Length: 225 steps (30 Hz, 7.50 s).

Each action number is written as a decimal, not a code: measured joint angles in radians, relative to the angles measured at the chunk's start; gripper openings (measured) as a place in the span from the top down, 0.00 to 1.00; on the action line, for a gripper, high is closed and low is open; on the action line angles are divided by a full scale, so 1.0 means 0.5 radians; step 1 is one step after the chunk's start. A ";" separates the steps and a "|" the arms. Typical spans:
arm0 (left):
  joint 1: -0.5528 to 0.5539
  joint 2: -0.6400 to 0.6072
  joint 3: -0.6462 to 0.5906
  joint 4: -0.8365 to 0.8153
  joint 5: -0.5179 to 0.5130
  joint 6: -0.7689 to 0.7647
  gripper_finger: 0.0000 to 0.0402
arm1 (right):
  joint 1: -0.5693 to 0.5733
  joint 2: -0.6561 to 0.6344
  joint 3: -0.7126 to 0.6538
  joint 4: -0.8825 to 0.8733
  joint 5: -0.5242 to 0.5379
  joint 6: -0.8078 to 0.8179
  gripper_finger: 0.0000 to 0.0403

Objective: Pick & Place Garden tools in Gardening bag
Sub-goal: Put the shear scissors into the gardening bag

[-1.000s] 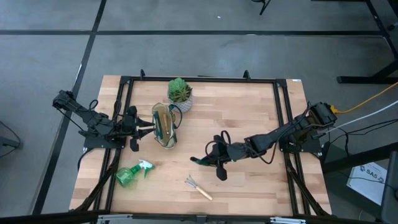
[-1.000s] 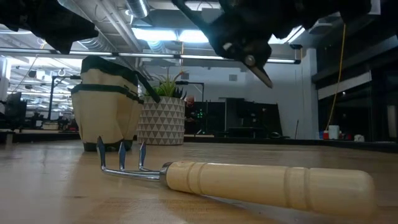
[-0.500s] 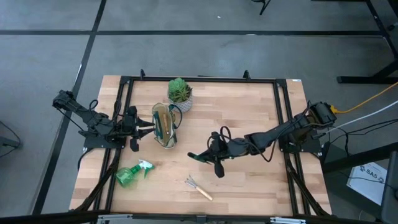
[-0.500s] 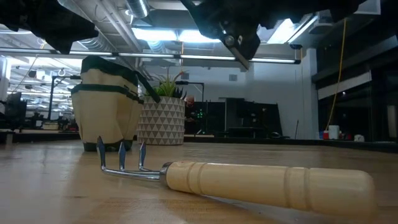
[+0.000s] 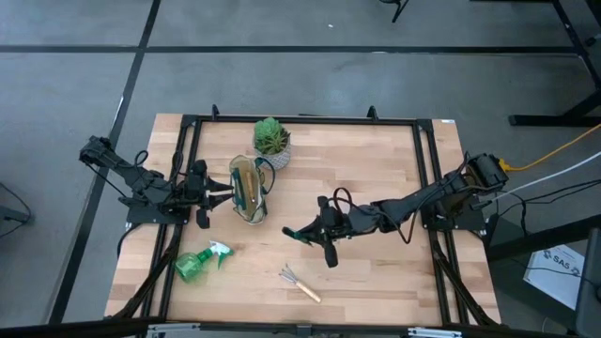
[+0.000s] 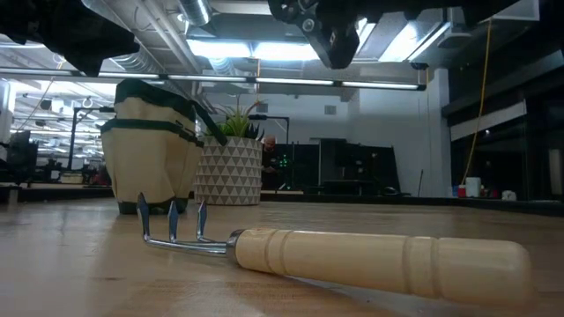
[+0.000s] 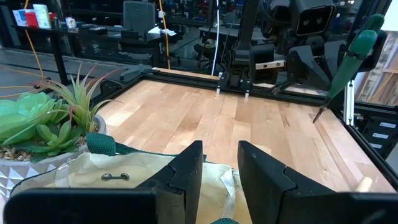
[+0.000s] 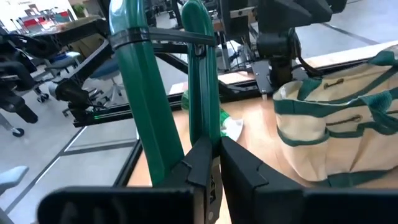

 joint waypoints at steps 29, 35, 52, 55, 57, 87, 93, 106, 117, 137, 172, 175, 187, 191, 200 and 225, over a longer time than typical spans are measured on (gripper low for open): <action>0.000 0.001 0.001 -0.001 0.000 0.000 0.76 | -0.104 0.357 0.596 -0.206 -0.419 -0.276 0.92; 0.000 0.000 0.001 0.002 0.000 0.000 0.76 | -0.153 0.414 0.724 -0.322 -0.442 -0.343 0.92; 0.000 0.000 0.001 0.000 0.000 0.000 0.76 | -0.429 0.449 0.738 0.124 -0.536 -0.381 0.92; 0.000 0.000 0.001 0.000 0.000 0.000 0.76 | -0.465 0.452 0.737 0.159 -0.538 -0.394 0.92; 0.000 0.000 0.001 0.000 0.000 0.000 0.76 | -0.488 0.452 0.737 0.192 -0.539 -0.401 0.92; 0.000 0.000 0.001 -0.001 0.000 0.000 0.76 | -0.662 0.571 1.061 -0.234 -0.463 -0.447 0.92; 0.000 0.000 0.001 0.000 0.000 0.000 0.76 | -0.662 0.746 1.232 -0.311 -0.524 -0.440 0.92; 0.000 0.001 0.001 0.000 0.000 0.000 0.76 | -0.666 0.764 1.249 -0.259 -0.598 -0.433 0.92; 0.000 0.000 0.001 0.000 0.000 0.000 0.76 | -0.697 0.764 1.249 -0.308 -0.591 -0.432 0.92; 0.000 0.000 0.001 0.000 0.000 0.000 0.76 | -0.731 0.867 1.247 -0.325 -0.591 -0.423 0.92; 0.000 0.000 0.000 0.000 0.000 0.000 0.76 | -0.715 1.025 1.247 0.093 -0.515 -0.330 0.92; 0.000 0.000 0.000 0.000 0.000 0.000 0.76 | -0.715 1.025 1.247 0.085 -0.515 -0.335 0.92; 0.000 0.000 0.000 0.000 0.000 0.000 0.76 | -0.716 1.114 1.247 0.049 -0.374 -0.330 0.92; -0.001 0.000 0.000 0.000 0.000 0.000 0.76 | -0.715 1.156 1.247 0.074 -0.248 -0.320 0.92; 0.000 0.000 0.000 0.000 0.000 0.000 0.76 | -0.716 1.159 1.247 0.100 0.008 -0.229 0.92; 0.000 0.001 0.000 0.000 0.000 0.000 0.76 | -0.725 1.159 1.247 -0.034 -0.039 -0.274 0.88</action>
